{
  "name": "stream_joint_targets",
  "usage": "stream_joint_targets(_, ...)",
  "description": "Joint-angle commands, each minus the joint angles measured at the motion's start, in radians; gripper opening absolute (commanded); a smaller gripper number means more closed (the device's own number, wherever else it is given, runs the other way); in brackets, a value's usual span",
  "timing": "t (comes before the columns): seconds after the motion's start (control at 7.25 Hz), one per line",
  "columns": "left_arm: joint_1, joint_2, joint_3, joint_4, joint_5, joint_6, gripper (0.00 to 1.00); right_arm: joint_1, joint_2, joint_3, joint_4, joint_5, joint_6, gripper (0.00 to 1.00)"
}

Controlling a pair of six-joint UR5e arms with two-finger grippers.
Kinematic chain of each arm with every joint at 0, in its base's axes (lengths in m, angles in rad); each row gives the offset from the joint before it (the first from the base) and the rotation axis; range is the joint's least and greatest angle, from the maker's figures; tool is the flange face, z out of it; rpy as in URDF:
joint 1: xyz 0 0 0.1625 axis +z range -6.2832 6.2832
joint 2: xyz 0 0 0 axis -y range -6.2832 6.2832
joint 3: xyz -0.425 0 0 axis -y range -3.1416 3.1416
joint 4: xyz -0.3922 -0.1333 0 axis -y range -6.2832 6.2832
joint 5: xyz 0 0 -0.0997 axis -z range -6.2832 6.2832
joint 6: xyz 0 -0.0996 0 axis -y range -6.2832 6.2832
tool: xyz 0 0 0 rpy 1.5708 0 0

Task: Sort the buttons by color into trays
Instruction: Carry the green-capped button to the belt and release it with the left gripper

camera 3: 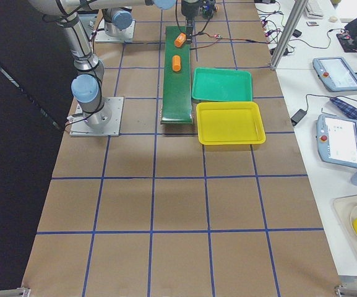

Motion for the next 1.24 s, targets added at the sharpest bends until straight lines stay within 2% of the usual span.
stream_joint_targets(0.0,-0.064,0.082,-0.023,-0.08,0.001,-0.157,0.01,0.0,0.0,0.0,0.001,0.0,0.0,1.0)
stream_joint_targets(0.28,-0.192,0.209,-0.052,-0.223,-0.012,-0.435,0.01,0.0,0.0,0.0,0.001,0.0,0.0,1.0)
stream_joint_targets(0.55,-0.373,0.308,-0.158,-0.231,-0.015,-0.773,0.01,0.0,0.0,0.0,0.001,-0.002,0.0,1.0)
stream_joint_targets(0.83,-0.478,0.384,-0.279,-0.222,-0.015,-0.972,0.06,0.0,0.0,0.0,0.001,-0.003,0.0,1.0)
stream_joint_targets(0.96,-0.496,0.411,-0.319,-0.219,-0.013,-1.025,0.34,0.0,0.0,0.0,0.001,-0.003,0.0,1.0)
stream_joint_targets(1.1,-0.513,0.406,-0.342,-0.211,-0.006,-1.061,0.7,0.0,0.0,0.0,0.001,-0.003,0.0,1.0)
